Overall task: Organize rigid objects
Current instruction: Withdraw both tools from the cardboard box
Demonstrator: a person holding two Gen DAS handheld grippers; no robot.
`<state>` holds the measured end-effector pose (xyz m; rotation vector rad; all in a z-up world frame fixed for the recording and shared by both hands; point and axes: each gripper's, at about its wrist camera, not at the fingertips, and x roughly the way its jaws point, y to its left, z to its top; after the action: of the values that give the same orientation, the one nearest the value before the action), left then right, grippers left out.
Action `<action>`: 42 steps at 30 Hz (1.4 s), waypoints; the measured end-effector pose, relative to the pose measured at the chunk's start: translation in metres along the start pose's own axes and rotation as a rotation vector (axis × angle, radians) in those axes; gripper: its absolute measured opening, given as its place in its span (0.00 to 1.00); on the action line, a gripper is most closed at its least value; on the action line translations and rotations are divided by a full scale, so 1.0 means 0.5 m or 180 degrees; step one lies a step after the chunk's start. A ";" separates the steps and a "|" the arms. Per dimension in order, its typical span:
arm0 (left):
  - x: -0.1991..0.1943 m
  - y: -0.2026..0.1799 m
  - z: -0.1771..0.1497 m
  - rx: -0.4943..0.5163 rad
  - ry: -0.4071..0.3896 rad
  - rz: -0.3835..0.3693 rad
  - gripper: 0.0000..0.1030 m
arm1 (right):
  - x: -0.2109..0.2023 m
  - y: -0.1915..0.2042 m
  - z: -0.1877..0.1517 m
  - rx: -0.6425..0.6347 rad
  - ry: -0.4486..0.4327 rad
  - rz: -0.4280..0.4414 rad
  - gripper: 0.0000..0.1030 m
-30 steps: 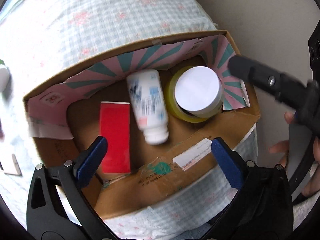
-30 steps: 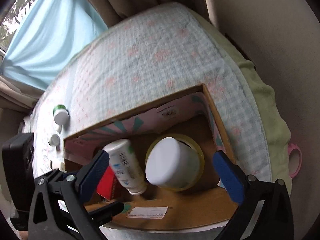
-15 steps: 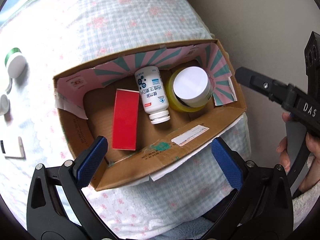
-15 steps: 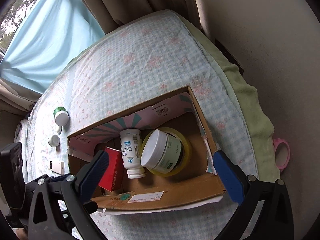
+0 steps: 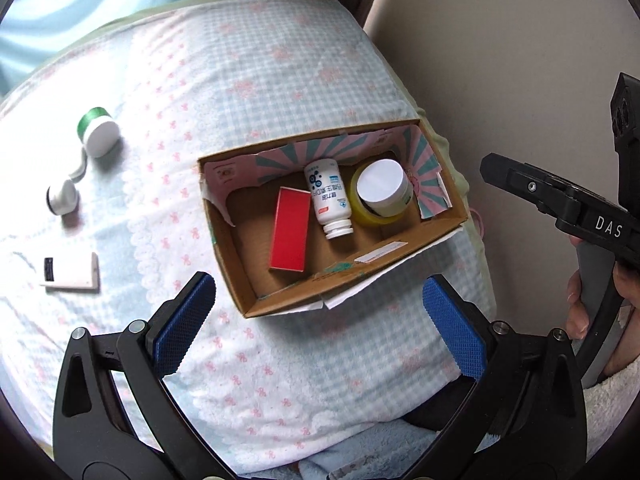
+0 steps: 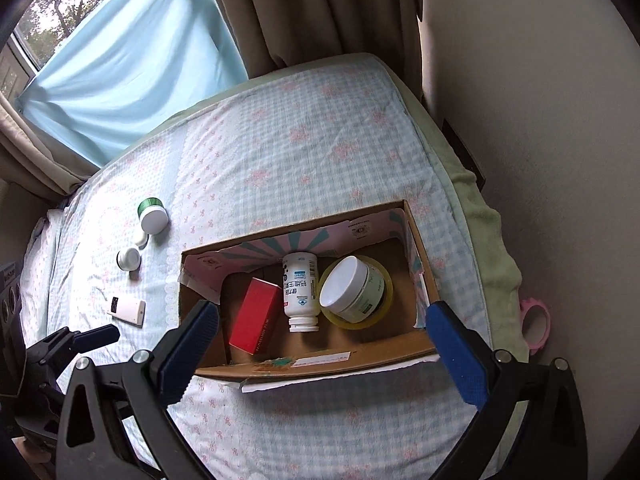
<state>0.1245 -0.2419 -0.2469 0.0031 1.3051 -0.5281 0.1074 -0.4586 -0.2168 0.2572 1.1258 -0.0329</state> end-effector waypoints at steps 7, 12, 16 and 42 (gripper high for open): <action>-0.098 0.067 -0.031 -0.0169 -0.0257 0.0244 1.00 | -0.049 0.097 -0.005 -0.0373 -0.0144 0.0001 1.00; -0.166 0.134 -0.042 -0.0411 -0.0452 0.0481 1.00 | -0.069 0.185 0.010 -0.0702 -0.0231 0.0065 1.00; -0.218 0.193 -0.061 -0.0671 -0.0612 0.0654 1.00 | -0.072 0.252 0.025 -0.0917 -0.0254 0.0218 1.00; -0.154 0.581 -0.057 -0.1817 -0.0715 0.1264 1.00 | 0.204 0.579 0.132 -0.1728 0.0394 0.0564 1.00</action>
<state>0.1938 0.0510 -0.2682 -0.2585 1.1565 0.1882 0.2552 -0.1816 -0.2271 -0.1292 1.1874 0.4456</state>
